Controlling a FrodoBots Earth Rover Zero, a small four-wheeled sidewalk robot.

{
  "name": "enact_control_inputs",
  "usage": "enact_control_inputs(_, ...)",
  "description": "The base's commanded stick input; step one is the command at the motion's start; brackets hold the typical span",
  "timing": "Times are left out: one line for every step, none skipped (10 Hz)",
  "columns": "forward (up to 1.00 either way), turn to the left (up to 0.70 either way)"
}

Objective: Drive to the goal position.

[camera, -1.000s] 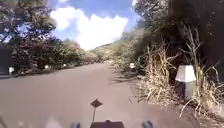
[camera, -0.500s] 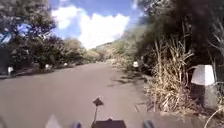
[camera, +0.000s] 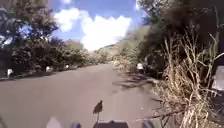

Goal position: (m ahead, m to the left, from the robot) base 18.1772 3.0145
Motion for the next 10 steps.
enact_control_inputs(0.7,0.0)
enact_control_inputs(0.7,0.0)
enact_control_inputs(0.7,0.0)
enact_control_inputs(0.7,0.0)
enact_control_inputs(0.7,0.0)
enact_control_inputs(0.7,0.0)
enact_control_inputs(0.7,0.0)
enact_control_inputs(0.7,0.0)
enact_control_inputs(0.7,-0.14)
enact_control_inputs(0.7,-0.21)
